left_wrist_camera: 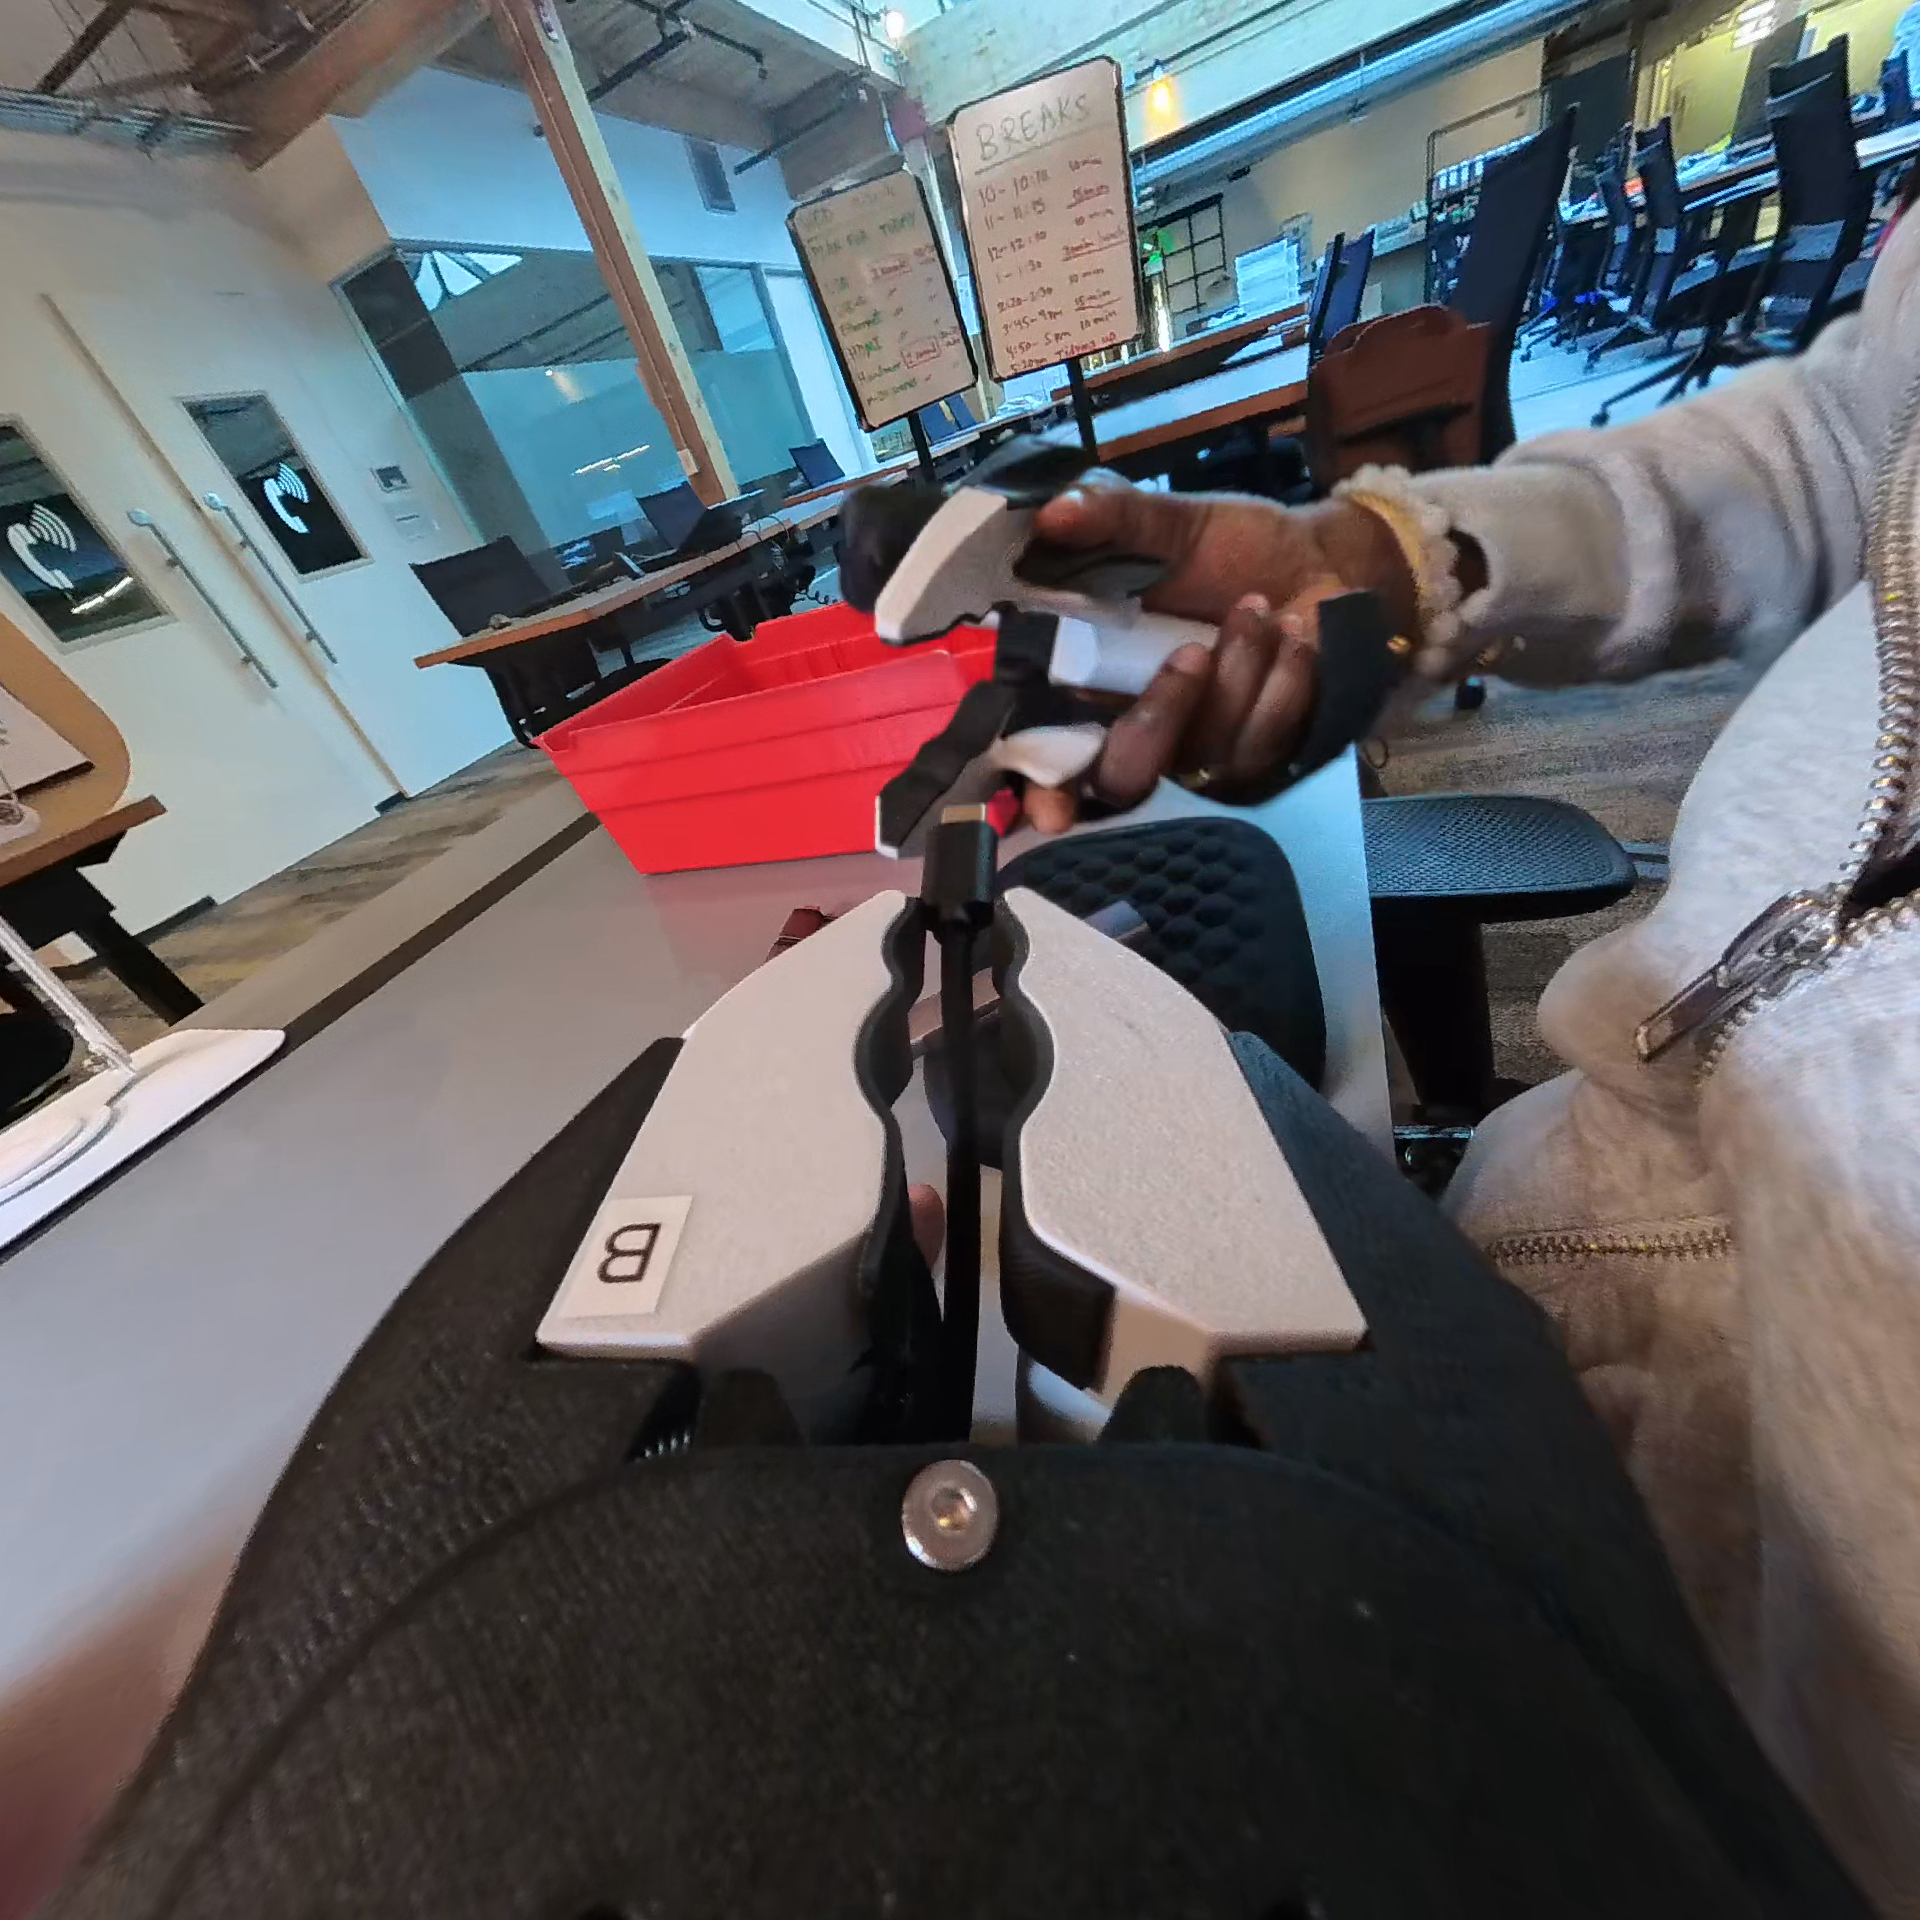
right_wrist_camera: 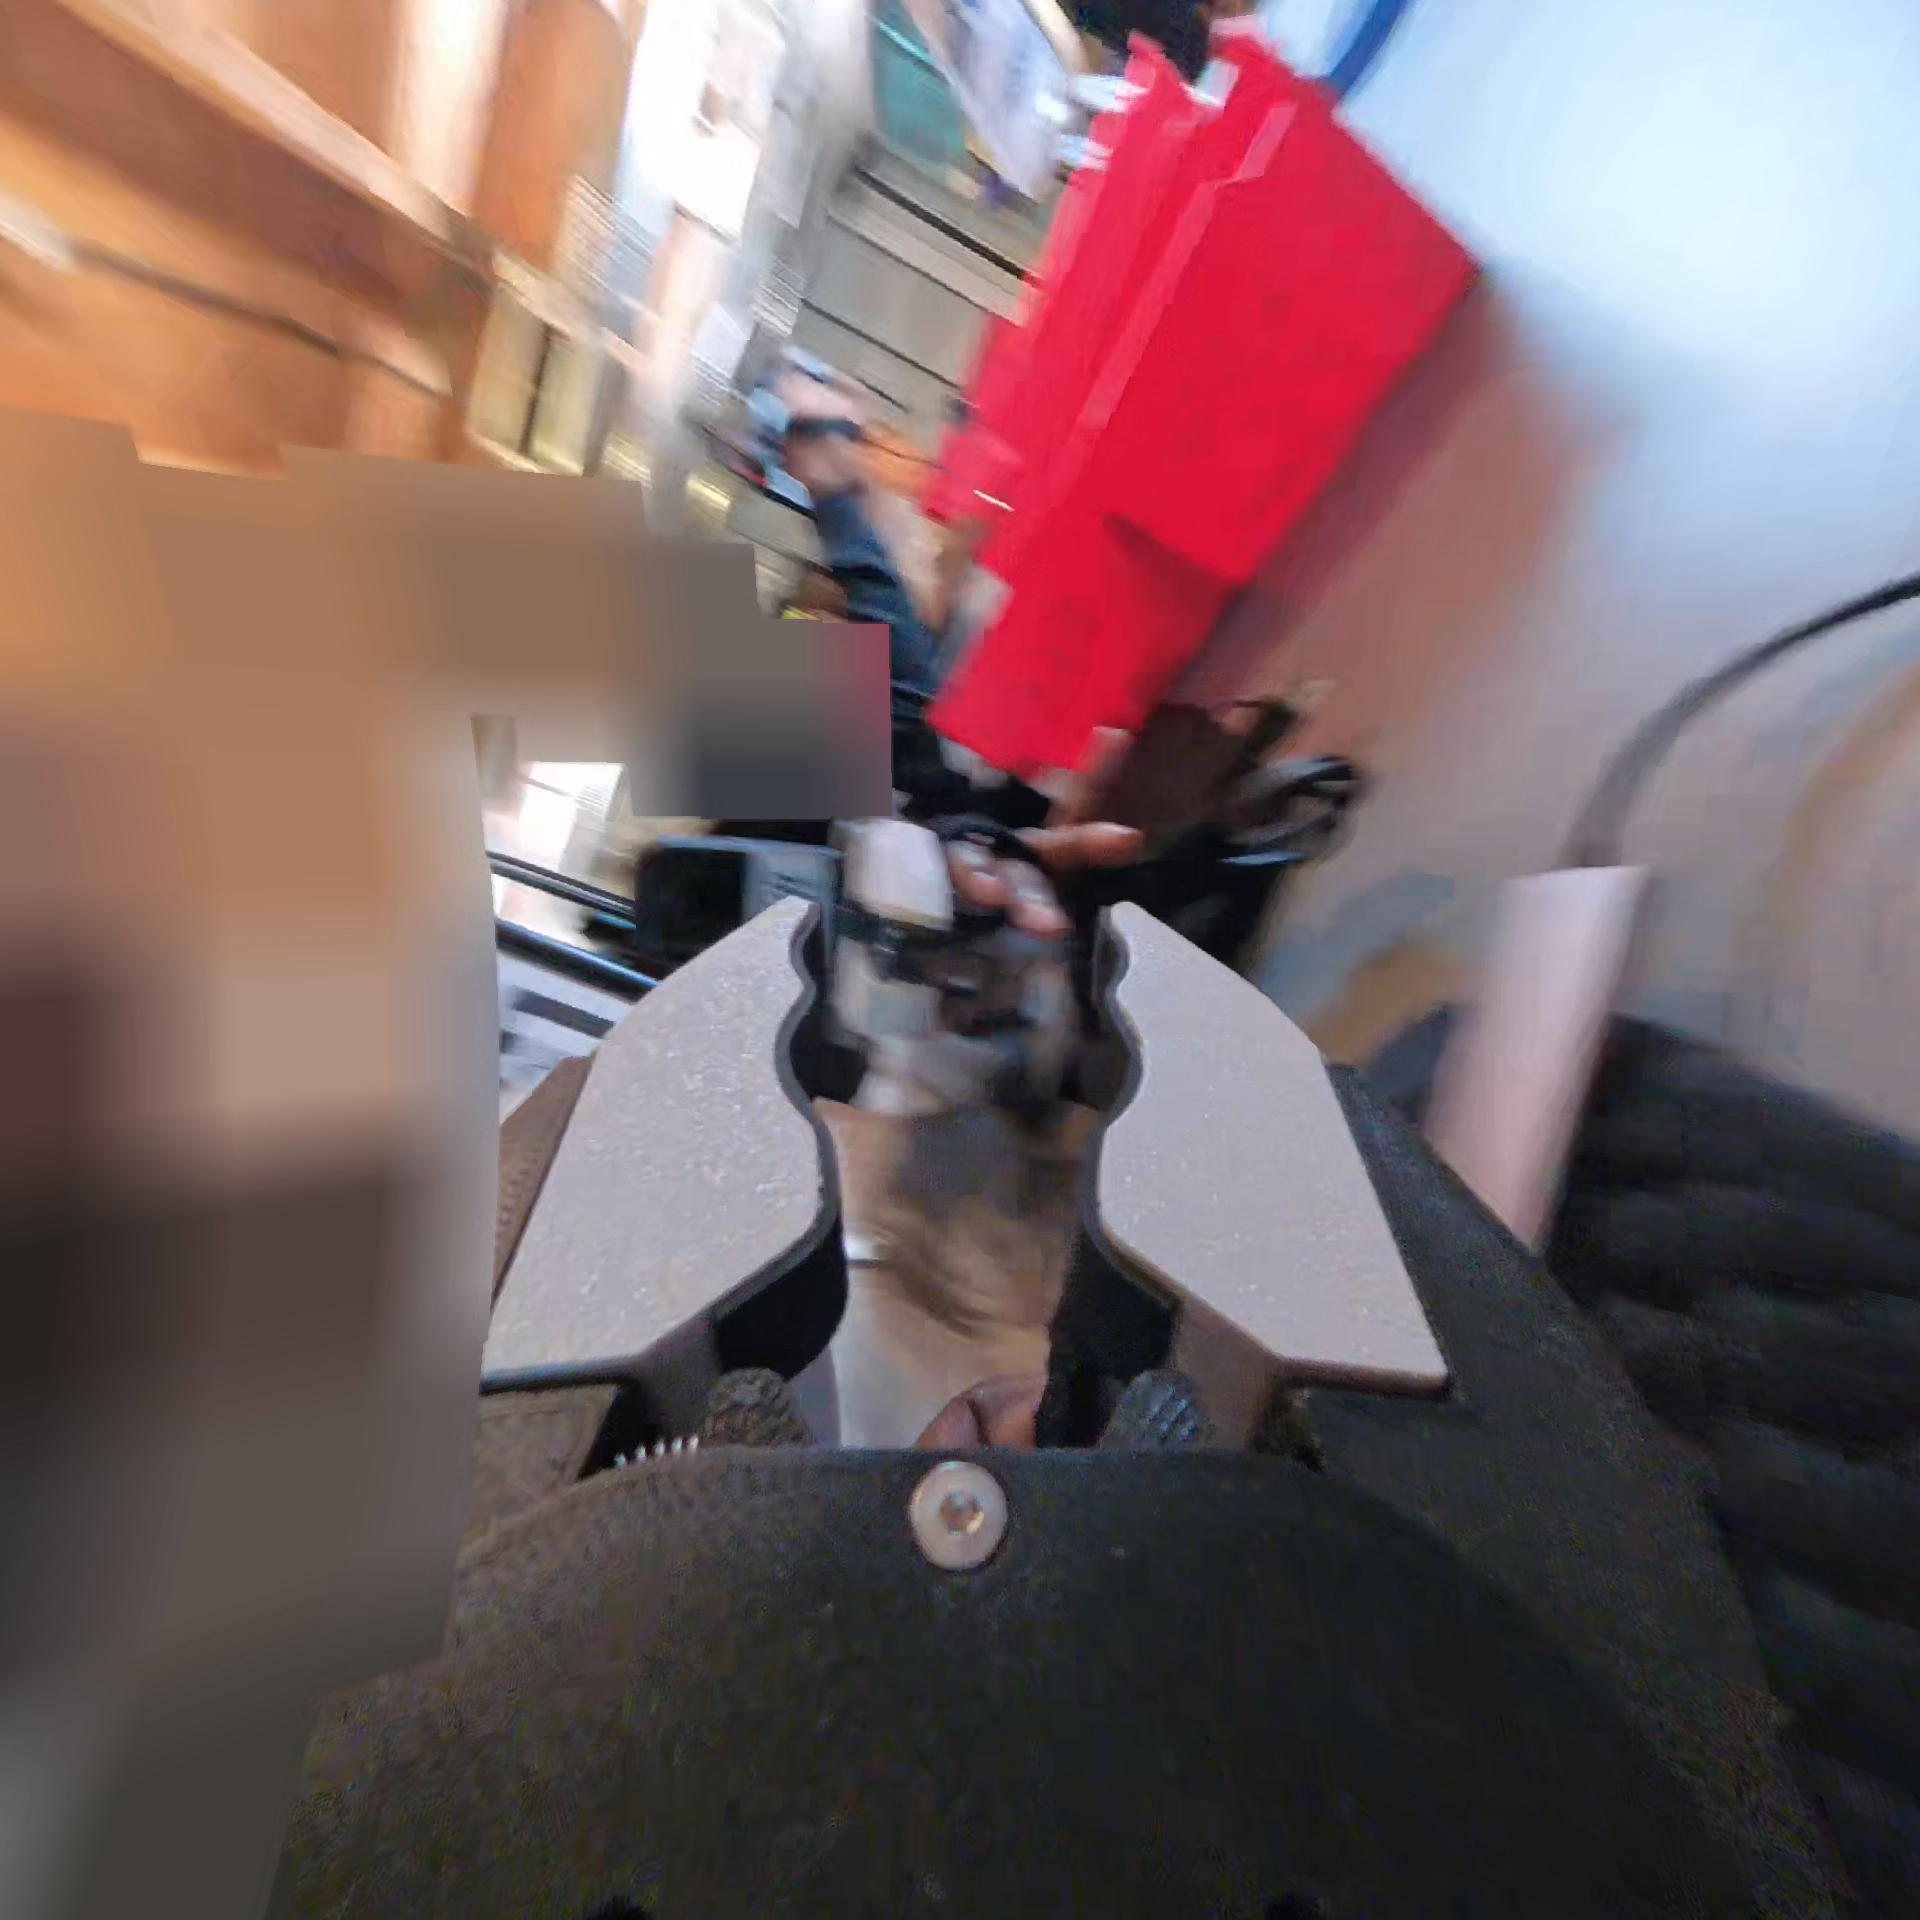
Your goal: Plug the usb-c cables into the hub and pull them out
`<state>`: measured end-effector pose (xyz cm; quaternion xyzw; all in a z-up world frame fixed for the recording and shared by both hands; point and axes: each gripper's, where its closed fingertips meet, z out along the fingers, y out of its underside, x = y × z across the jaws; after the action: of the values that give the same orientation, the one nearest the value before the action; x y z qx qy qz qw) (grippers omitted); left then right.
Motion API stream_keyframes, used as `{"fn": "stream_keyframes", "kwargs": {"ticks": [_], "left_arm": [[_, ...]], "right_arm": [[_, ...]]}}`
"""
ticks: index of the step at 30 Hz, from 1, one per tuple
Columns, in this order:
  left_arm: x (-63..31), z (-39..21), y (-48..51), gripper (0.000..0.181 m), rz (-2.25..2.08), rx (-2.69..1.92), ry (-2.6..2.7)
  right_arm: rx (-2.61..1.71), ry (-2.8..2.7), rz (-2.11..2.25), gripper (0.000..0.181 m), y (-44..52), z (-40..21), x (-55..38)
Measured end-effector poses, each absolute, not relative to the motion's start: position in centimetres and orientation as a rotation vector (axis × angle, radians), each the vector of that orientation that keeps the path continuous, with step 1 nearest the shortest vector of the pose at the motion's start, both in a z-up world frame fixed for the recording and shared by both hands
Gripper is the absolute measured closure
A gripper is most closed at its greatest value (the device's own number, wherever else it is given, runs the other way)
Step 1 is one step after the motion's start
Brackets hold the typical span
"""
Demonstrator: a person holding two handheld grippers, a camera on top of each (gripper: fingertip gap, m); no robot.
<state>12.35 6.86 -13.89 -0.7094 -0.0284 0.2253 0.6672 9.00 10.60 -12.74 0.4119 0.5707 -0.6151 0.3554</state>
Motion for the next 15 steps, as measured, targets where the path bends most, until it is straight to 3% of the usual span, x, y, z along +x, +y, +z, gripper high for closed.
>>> {"fn": "stream_keyframes", "kwargs": {"ticks": [4,7,15], "left_arm": [[12.2,-14.4,7.2,0.169,0.518,-1.637,-0.063],[12.3,-14.6,7.3,0.169,0.522,-1.644,-0.051],[12.4,-14.5,7.2,0.169,0.521,-1.633,-0.046]], "right_arm": [[1.229,2.101,-1.294,0.125,15.5,-18.5,7.0],[1.205,2.244,-1.018,0.127,16.7,-21.6,8.5],[1.082,2.429,-0.826,0.133,16.3,-21.6,9.0]]}}
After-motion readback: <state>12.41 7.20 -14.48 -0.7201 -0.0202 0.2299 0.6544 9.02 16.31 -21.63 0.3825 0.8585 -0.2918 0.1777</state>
